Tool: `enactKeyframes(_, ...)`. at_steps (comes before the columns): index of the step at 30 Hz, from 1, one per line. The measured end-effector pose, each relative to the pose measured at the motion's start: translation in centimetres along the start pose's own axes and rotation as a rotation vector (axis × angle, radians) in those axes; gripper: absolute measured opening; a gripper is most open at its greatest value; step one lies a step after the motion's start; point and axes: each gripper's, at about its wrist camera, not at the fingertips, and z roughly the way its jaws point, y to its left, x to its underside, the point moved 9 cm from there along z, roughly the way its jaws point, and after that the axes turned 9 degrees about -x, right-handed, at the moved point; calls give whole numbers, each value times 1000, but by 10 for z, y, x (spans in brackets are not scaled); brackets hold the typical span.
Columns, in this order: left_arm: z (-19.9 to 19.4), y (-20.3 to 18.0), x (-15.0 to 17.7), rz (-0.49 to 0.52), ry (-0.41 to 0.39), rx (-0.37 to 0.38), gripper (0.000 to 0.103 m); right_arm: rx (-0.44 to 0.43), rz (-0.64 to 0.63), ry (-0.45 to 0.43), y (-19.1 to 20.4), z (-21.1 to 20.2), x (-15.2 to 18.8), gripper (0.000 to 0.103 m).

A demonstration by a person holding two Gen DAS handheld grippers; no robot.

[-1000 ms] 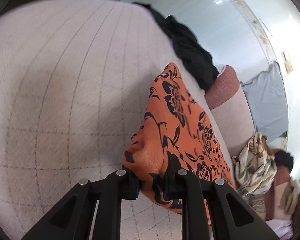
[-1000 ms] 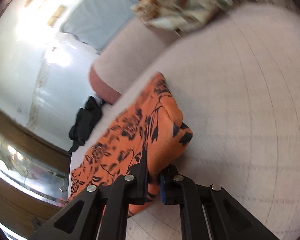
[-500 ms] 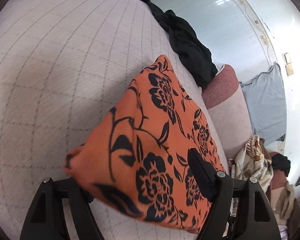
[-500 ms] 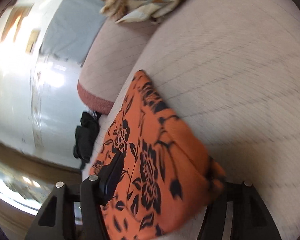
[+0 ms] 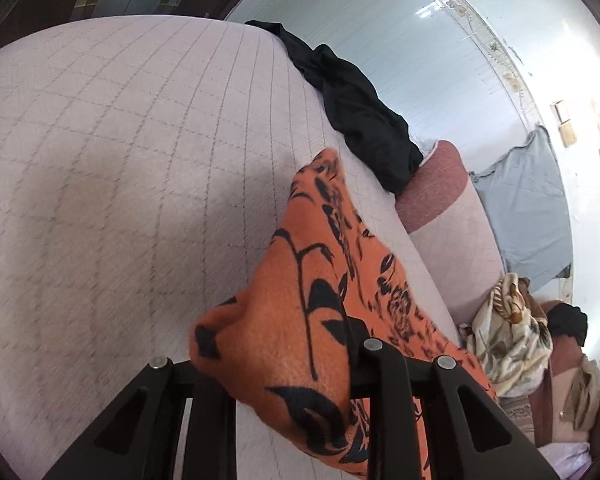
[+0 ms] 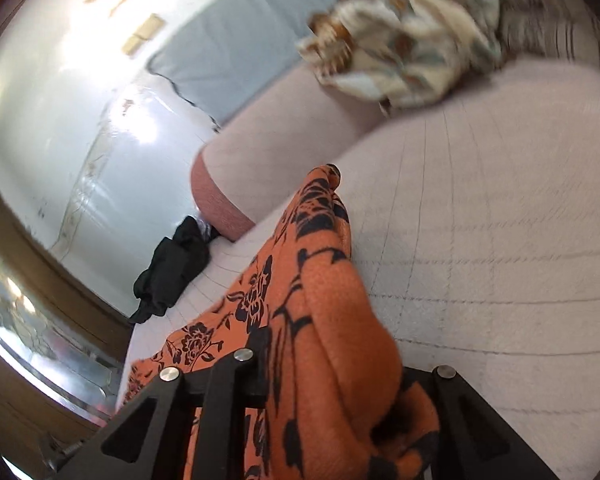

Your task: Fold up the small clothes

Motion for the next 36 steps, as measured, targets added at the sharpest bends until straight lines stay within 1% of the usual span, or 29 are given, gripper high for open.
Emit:
enactKeyframes(1, -5, 6, 4, -8, 16, 1, 25, 5, -11, -9, 4, -8, 0, 20)
enactKeyframes(3, -9, 16, 8, -25, 42, -8, 25, -1, 0, 0, 9, -22, 4, 20)
enactKeyframes(6, 1, 34, 16, -32, 112, -52, 27, 29, -15, 50, 6, -40, 22, 21)
enactKeyframes(7, 7, 40, 19, -29, 136, -72, 31, 55, -2, 98, -3, -43, 33, 22)
enactKeyframes(8, 11, 44, 22, -31, 157, -71, 32, 74, 22, 175, -13, -39, 43, 25)
enactKeyframes(9, 10, 45, 22, -31, 154, -47, 33, 107, 85, 277, -30, -35, 58, 26)
enactKeyframes(10, 9, 44, 22, -21, 157, -38, 35, 129, 157, 328, -44, -35, 66, 27)
enactKeyframes(11, 8, 43, 21, -4, 161, -34, 36, 107, 262, 344, -57, -40, 69, 31)
enactKeyframes(12, 8, 43, 22, 6, 164, -28, 38, 72, 337, 316, -63, -49, 65, 37)
enactKeyframes(13, 8, 44, 22, 9, 166, -23, 38, 95, 357, 285, -70, -61, 59, 40)
enactKeyframes(14, 8, 44, 21, 9, 168, -19, 38, 140, 339, 238, -74, -77, 48, 48)
enactKeyframes(15, 6, 44, 22, 13, 171, -18, 38, 179, 302, 188, -76, -93, 37, 51)
enactKeyframes(16, 5, 44, 22, 21, 171, -21, 38, 223, 252, 129, -77, -111, 23, 51)
enactKeyframes(18, 3, 40, 18, 54, 151, -40, 37, 261, 175, 44, -68, -140, 0, 51)
enactKeyframes(19, 2, 37, 18, 78, 136, -56, 36, 251, 157, 29, -61, -145, -7, 51)
enactKeyframes(20, 2, 35, 18, 93, 129, -62, 33, 219, 139, 35, -48, -144, -11, 51)
enactKeyframes(21, 2, 34, 18, 112, 123, -68, 31, 193, 127, 52, -36, -140, -12, 49)
enactKeyframes(23, 0, 30, 17, 134, 110, -68, 29, 141, 77, 111, -4, -116, -5, 44)
enactKeyframes(24, 0, 29, 16, 141, 110, -66, 29, 114, 38, 162, 17, -96, 5, 38)
enactKeyframes(27, 4, 30, 16, 152, 130, -61, 30, 77, -43, 306, 62, -38, 40, 35)
enactKeyframes(28, 7, 33, 16, 149, 146, -58, 34, 66, -69, 352, 78, -15, 54, 35)
enactKeyframes(30, 12, 37, 16, 124, 174, -38, 39, 62, -104, 397, 99, 16, 77, 35)
enactKeyframes(32, 13, 38, 14, 125, 174, -25, 39, 44, -100, 430, 114, 47, 95, 35)
enactKeyframes(33, 13, 37, 13, 145, 167, -30, 38, 42, -94, 445, 114, 59, 102, 35)
enactKeyframes(34, 13, 35, 12, 164, 156, -39, 38, 69, -105, 467, 111, 76, 110, 35)
enactKeyframes(35, 13, 33, 12, 181, 144, -46, 35, 115, -128, 494, 105, 89, 119, 36)
enactKeyframes(36, 12, 29, 12, 200, 132, -47, 28, 156, -151, 540, 95, 103, 134, 36)
